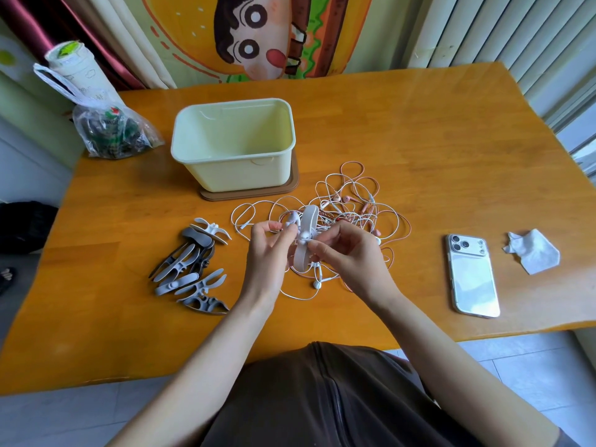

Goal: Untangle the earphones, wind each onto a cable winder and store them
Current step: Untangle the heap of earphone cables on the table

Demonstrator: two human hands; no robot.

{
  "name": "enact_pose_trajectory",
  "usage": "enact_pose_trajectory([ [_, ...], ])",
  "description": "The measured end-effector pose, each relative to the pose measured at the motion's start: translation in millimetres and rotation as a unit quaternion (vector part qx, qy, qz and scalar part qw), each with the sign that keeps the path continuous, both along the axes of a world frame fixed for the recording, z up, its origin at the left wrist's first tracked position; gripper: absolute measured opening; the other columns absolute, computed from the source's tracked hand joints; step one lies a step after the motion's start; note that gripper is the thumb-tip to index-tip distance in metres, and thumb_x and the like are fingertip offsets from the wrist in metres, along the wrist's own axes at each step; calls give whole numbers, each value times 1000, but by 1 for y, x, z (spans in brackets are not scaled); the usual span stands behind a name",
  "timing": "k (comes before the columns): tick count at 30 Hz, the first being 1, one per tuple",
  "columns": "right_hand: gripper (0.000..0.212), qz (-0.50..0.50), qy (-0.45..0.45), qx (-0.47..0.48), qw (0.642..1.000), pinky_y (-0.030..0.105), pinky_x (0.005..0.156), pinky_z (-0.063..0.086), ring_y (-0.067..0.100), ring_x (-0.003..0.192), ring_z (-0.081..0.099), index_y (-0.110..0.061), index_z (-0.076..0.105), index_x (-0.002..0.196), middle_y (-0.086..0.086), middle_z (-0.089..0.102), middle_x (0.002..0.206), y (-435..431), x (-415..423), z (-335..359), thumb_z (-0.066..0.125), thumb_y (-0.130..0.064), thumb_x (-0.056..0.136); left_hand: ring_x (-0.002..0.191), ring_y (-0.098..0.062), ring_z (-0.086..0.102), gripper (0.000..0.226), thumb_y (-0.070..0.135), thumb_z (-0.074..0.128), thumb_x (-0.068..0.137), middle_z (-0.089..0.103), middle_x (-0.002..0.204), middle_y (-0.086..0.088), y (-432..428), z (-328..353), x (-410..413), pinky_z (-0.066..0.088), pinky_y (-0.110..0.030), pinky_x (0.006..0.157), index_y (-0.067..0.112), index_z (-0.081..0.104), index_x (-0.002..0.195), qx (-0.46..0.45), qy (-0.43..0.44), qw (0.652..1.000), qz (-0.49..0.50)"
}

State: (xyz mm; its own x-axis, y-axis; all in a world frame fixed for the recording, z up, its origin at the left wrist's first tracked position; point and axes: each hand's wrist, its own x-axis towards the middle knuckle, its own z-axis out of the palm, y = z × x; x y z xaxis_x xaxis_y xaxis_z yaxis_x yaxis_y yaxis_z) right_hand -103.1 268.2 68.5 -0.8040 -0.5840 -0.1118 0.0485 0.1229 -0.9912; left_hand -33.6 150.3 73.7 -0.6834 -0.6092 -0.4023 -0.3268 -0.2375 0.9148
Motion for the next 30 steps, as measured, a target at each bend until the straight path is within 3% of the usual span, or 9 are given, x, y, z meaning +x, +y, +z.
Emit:
enact_pose_trajectory([
  [3,9,-3,-4,-4,1000,32,70,58,20,69,69,-12,64,77,4,70,70,0,1,0,69,-8,83,102,-23,67,34,24,63,90,70,109,-7,-1,3,2,52,-45,94,16,53,121,28,22,999,-11],
  [7,8,-14,41,18,999,25,67,56,15,68,69,-11,65,77,3,70,70,3,0,1,71,-9,83,103,-14,67,26,16,61,91,73,107,-2,0,3,7,52,-30,91,12,63,116,20,35,996,-78],
  [9,10,-17,141,62,988,23,63,55,11,66,68,-12,65,76,-2,68,69,4,2,1,71,-8,82,103,-11,67,28,15,65,87,72,108,0,0,2,6,51,-27,90,17,63,114,24,34,996,-74],
  [12,7,-4,320,106,942,36,59,53,19,67,64,-8,67,77,3,67,74,3,1,-3,68,-3,82,99,-11,68,36,16,69,81,72,108,0,0,1,4,53,-28,87,15,63,117,42,23,997,-64],
  [15,6,25,383,126,915,41,55,54,22,66,63,-8,69,79,5,67,77,3,-4,-5,65,-3,80,96,-12,69,35,13,69,82,73,105,1,0,-1,4,54,-30,85,15,63,116,54,13,997,-60],
  [19,7,45,382,126,914,37,57,55,20,68,66,-7,71,79,5,69,76,2,-7,-4,68,-1,78,97,-16,69,34,10,69,83,74,102,0,-3,-3,5,54,-34,88,14,64,116,71,3,996,-49],
  [25,12,66,294,105,948,13,70,51,6,75,65,-9,72,94,-3,70,85,2,-10,1,70,-9,82,98,-17,69,31,10,67,83,74,103,-4,-9,-5,6,54,-29,86,9,64,114,108,27,993,-48],
  [30,15,43,226,102,968,13,70,51,1,79,63,-12,65,101,-15,63,84,5,-5,0,66,-15,87,103,-21,68,37,19,72,68,73,105,-5,-9,-7,4,51,-34,93,14,67,104,138,45,989,-27],
])
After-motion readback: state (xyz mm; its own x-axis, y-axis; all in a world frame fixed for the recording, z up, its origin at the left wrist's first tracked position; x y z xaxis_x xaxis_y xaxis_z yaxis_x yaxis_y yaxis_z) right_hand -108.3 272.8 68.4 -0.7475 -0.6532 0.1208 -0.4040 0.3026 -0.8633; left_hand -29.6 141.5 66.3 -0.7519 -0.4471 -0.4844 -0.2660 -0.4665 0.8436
